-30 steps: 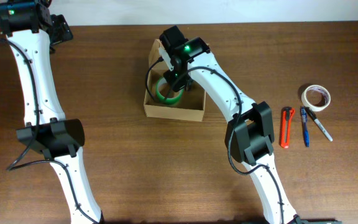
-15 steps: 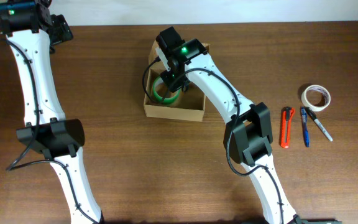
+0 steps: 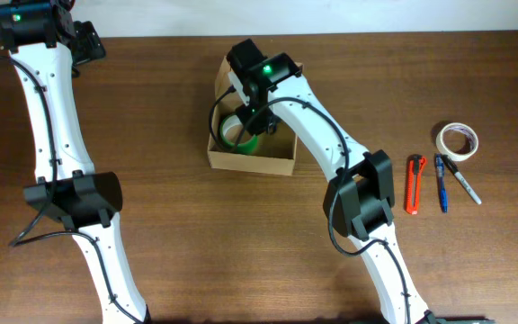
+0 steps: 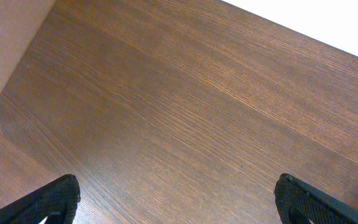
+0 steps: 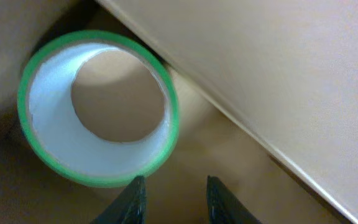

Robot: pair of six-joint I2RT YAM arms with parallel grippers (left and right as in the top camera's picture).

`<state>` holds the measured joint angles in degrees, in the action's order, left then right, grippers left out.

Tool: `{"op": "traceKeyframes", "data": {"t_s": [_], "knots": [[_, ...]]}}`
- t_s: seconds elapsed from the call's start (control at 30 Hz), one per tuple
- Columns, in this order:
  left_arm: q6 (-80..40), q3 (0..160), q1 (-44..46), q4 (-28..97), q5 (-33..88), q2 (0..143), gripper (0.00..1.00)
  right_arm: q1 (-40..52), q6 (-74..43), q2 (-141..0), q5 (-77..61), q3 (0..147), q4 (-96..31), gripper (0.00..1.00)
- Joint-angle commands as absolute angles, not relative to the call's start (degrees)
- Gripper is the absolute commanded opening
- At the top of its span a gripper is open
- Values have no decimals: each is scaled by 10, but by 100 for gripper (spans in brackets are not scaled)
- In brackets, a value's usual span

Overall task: Pack container
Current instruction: 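Lower the green tape into the box and open the right gripper, then move the right gripper to the white masking tape roll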

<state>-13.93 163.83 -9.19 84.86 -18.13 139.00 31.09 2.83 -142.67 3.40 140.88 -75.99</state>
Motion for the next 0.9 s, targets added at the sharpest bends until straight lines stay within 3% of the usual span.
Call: {"op": "traceKeyframes", "data": {"t_s": [0.0, 0.27, 0.6, 0.63, 0.87], "knots": [[-145, 1641, -95, 849, -177, 1398, 100, 316, 27, -1365, 101, 1473, -788, 34], [-145, 1641, -95, 849, -177, 1398, 100, 253, 27, -1218, 244, 1485, -817, 41], [-145, 1641, -95, 849, -177, 1398, 100, -102, -66, -1169, 165, 1440, -814, 46], [-145, 1641, -95, 849, -177, 1398, 100, -135, -79, -1171, 151, 1424, -817, 51], [-145, 1641, -95, 849, -177, 1398, 100, -277, -125, -1187, 101, 1263, -785, 55]]}}
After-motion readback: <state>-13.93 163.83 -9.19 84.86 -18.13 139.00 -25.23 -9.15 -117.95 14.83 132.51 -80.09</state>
